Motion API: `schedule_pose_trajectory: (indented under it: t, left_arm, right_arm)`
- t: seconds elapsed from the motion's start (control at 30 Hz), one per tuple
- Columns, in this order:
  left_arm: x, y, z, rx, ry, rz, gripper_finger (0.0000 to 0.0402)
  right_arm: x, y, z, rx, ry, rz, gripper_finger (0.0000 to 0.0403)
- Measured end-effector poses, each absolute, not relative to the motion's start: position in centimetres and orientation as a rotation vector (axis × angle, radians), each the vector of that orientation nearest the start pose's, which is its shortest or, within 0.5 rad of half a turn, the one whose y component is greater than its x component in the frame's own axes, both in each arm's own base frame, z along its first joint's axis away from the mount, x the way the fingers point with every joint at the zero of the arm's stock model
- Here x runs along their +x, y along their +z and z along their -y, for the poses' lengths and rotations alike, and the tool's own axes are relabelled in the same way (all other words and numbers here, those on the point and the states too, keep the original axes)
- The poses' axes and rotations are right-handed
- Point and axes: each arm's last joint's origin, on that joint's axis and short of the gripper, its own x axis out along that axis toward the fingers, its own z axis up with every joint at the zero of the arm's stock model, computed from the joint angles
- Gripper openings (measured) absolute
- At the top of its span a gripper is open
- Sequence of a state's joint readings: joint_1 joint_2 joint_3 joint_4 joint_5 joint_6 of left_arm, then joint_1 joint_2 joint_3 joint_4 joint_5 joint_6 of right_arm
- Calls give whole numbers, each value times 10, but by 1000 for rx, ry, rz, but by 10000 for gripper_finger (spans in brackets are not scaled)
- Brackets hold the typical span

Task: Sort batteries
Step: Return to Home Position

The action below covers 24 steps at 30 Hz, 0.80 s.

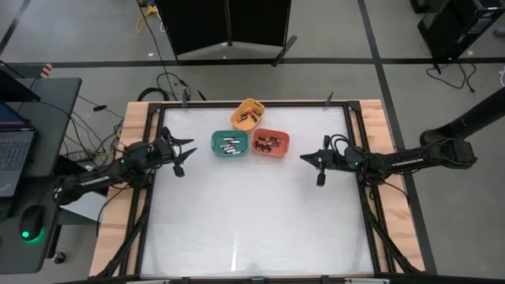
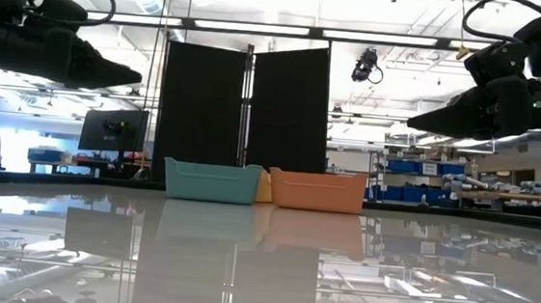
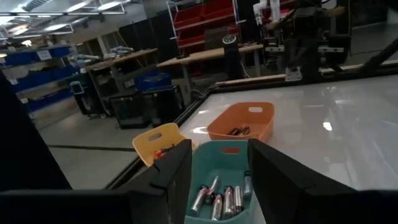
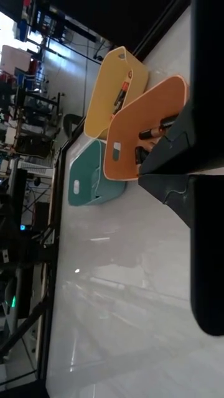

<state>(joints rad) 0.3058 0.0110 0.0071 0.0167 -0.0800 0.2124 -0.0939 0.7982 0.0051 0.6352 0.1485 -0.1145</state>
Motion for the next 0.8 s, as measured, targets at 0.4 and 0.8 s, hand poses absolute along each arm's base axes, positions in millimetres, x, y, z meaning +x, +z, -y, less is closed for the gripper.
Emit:
schedule_pose_trajectory:
  t: [0.4, 0.8]
  left_arm:
    - [93, 166, -32, 208, 377, -40, 163]
    - [93, 165, -32, 206, 373, -43, 163]
  right_arm:
    - [143, 148, 22, -120, -214, -153, 5]
    - [122, 164, 21, -155, -318, -59, 5]
